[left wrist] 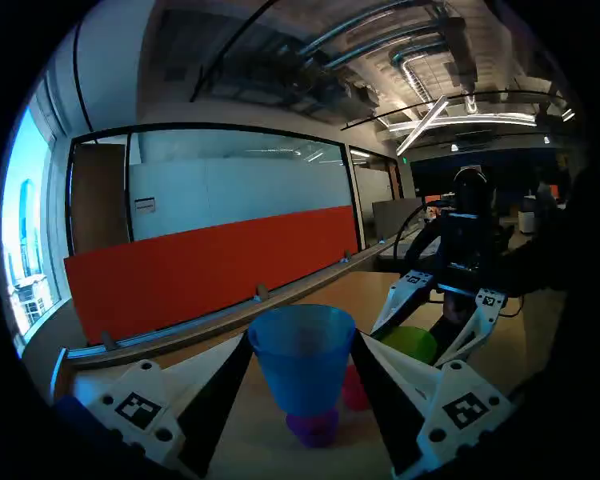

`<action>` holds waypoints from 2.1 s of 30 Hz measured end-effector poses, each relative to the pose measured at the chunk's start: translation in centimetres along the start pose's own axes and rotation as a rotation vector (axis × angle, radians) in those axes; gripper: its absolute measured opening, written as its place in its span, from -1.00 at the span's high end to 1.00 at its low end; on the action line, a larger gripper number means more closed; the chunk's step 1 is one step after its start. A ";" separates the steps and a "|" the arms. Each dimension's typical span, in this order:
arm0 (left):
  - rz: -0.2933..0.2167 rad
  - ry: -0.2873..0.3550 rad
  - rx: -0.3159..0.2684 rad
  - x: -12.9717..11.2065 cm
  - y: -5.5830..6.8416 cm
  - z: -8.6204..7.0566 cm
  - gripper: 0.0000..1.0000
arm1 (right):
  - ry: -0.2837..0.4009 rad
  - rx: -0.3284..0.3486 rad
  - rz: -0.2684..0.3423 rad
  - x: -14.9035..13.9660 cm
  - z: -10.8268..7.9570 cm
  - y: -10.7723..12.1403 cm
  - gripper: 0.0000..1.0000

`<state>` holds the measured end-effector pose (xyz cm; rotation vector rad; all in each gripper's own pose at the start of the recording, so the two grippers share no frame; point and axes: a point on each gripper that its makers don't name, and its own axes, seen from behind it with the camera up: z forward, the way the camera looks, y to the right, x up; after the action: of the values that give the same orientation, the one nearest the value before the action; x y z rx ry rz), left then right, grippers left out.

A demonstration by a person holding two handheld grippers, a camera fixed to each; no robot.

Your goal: Pour water

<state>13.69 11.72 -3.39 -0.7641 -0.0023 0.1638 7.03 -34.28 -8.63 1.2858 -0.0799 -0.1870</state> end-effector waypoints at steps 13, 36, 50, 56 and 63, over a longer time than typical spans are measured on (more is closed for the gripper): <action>-0.019 -0.055 0.003 -3.5 0.2 -0.7 -0.73 | -0.023 -0.019 0.013 -1.0 -1.5 0.4 -0.88; -0.037 -0.128 -0.001 -7.6 0.8 -1.8 -0.73 | -0.078 -0.034 0.028 -3.1 -3.4 0.4 -0.88; -0.070 -0.166 -0.020 -10.0 1.5 -1.9 -0.73 | -0.119 -0.046 0.040 -5.0 -4.1 0.7 -0.88; -0.080 -0.191 -0.027 -11.5 1.7 -1.8 -0.73 | -0.142 -0.051 0.052 -6.2 -4.4 0.8 -0.88; -0.094 -0.220 -0.037 -13.3 2.3 -1.5 -0.73 | -0.175 -0.057 0.064 -7.9 -4.8 0.8 -0.88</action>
<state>0.30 10.33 -5.31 -0.7780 -0.2502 0.1583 0.13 -28.03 -8.84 1.2065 -0.2633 -0.2447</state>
